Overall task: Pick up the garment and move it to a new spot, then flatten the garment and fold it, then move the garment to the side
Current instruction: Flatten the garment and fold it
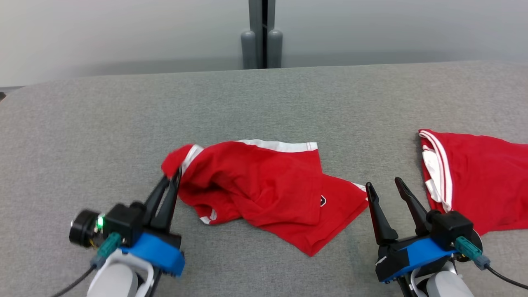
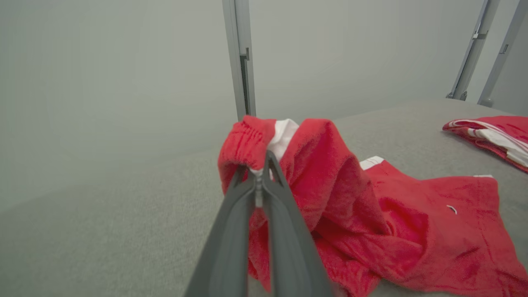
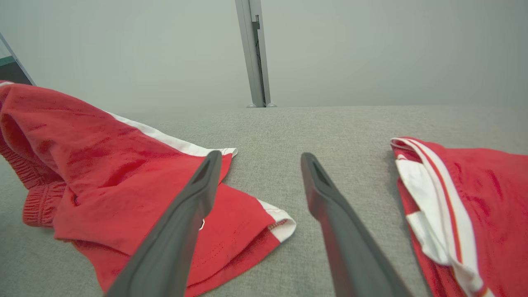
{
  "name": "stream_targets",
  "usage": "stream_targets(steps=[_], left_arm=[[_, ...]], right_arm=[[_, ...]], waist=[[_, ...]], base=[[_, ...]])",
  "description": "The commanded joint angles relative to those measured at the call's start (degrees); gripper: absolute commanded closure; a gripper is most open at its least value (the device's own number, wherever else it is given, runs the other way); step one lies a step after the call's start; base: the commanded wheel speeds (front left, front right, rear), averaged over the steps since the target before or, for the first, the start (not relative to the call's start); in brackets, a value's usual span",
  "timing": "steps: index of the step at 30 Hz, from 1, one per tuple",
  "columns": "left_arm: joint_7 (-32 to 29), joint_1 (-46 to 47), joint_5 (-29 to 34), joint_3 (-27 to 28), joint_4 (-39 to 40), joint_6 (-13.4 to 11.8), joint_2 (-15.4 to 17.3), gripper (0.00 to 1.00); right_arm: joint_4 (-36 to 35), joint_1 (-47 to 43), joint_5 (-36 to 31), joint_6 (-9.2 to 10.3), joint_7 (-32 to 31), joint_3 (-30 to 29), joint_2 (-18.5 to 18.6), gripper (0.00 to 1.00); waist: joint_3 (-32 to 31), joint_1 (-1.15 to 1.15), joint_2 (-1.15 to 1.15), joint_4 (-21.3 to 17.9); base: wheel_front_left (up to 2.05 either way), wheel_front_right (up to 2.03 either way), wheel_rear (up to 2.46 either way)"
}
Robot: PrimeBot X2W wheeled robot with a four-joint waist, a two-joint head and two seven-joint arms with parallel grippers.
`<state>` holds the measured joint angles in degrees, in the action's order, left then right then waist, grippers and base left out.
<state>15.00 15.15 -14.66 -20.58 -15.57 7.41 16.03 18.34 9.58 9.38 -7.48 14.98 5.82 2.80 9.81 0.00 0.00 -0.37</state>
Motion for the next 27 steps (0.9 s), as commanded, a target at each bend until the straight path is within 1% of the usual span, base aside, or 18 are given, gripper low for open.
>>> stream_targets(steps=[1,3,7,8,9,10,11,15,16,17,21,22,27], left_arm=[[0.3,-2.5,-0.5,1.1,-2.6,0.0,-0.6,1.0],[0.3,-3.4,-0.3,1.7,-4.0,0.1,-0.8,1.0],[0.3,-5.3,-0.7,5.7,-9.1,0.1,-3.0,1.0],[0.3,-5.2,-0.3,6.6,-10.0,0.1,-3.3,0.93],[0.2,-5.1,-0.2,7.5,-10.8,0.1,-3.8,0.69],[0.3,-5.0,0.0,8.3,-11.3,0.1,-4.3,0.52],[0.3,-4.8,0.3,8.6,-11.5,0.1,-4.7,0.0],[0.3,-3.9,0.8,9.7,-11.0,0.1,-6.1,0.0],[0.2,-3.8,1.0,9.7,-10.7,0.1,-6.5,0.0],[0.2,-3.7,1.1,9.7,-10.6,0.1,-6.7,0.0],[0.3,-2.8,1.0,8.5,-9.4,0.1,-7.4,0.0],[0.3,-2.6,0.6,8.2,-8.7,0.1,-7.5,0.0],[0.3,-2.0,0.0,7.8,-7.5,0.1,-7.4,0.0]], right_arm=[[0.3,0.7,-0.2,-0.03,0.3,0.0,0.2,0.0],[0.4,0.9,-0.1,-0.03,0.3,0.2,0.2,0.0],[1.8,2.5,-0.1,-0.02,0.3,1.7,0.2,0.0],[2.3,3.3,-0.1,-0.03,0.3,2.2,0.2,0.0],[3.2,4.2,-0.3,-0.03,0.3,2.7,0.2,0.0],[4.2,5.2,0.0,-0.03,0.3,2.9,0.2,0.0],[5.1,6.4,-0.1,-0.02,0.3,3.1,0.2,0.0],[11.8,12.1,0.0,-0.03,0.0,4.4,0.2,0.0],[13.9,13.6,0.2,-0.03,-0.9,4.7,0.2,0.0],[15.6,15.0,1.1,-0.02,-1.1,4.5,0.2,0.0],[22.3,19.8,-0.1,-0.03,-2.1,3.0,0.3,0.0],[25.4,21.9,-0.2,-0.03,-2.7,2.3,0.2,0.0],[31.9,25.9,-2.5,-0.03,-3.4,0.9,0.2,0.0]], waist=[[0.4,0.0,0.0,1.0],[0.4,0.0,0.0,1.2],[1.0,0.0,0.0,2.7],[1.2,0.0,0.0,3.0],[1.5,0.0,0.0,3.5],[1.8,0.0,0.0,3.9],[2.2,0.0,0.0,4.4],[3.5,0.0,0.0,6.6],[3.8,0.0,0.0,7.2],[4.0,0.0,0.0,7.7],[5.2,0.0,0.0,10.1],[5.7,0.0,0.0,11.0],[6.8,0.0,0.0,12.6]], base=[[0.0,0.0,0.0],[0.0,0.0,0.0],[0.0,0.0,0.0],[0.0,0.0,0.0],[0.0,0.0,0.0],[0.0,0.0,0.0],[0.0,0.0,0.0],[0.0,0.0,0.0],[0.0,0.0,0.0],[0.0,0.0,0.0],[0.0,0.0,0.0],[0.0,0.0,0.0],[0.0,0.0,0.0]])
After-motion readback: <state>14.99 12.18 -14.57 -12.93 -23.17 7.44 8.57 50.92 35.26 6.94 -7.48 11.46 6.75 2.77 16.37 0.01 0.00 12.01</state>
